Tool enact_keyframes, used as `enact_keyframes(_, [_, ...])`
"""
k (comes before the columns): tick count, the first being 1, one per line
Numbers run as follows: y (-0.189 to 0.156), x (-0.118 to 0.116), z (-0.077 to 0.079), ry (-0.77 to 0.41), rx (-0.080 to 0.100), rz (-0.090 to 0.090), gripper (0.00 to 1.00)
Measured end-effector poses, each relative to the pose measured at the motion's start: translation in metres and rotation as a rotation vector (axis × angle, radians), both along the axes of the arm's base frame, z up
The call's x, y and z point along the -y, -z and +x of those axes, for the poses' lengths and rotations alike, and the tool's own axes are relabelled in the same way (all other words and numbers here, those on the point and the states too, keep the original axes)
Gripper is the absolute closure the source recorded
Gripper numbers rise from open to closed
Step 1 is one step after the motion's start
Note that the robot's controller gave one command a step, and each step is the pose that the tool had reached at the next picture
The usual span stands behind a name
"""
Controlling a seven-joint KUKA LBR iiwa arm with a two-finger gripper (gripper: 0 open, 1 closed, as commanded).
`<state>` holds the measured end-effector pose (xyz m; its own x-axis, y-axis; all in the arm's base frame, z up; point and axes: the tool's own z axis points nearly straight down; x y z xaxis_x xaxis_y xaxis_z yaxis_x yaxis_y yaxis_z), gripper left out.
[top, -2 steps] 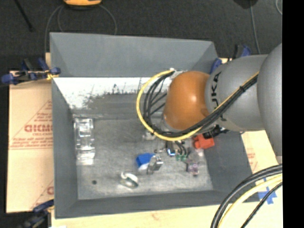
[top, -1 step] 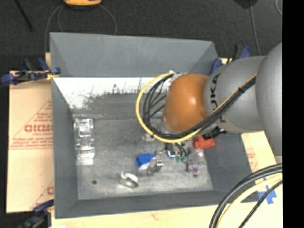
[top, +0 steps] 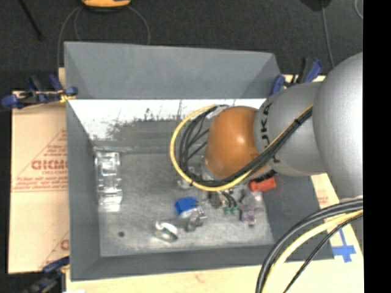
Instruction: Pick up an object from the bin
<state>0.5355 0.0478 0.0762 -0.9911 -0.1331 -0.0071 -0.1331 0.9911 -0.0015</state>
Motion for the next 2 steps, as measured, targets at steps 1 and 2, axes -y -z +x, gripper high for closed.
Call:
enact_keyframes(1, [-0.0022, 0.0005, 0.0019, 0.003, -0.002, 0.001, 0.0])
enact_keyframes(2, [-0.0056, 0.0006, 0.003, 0.005, -0.004, 0.001, 1.0])
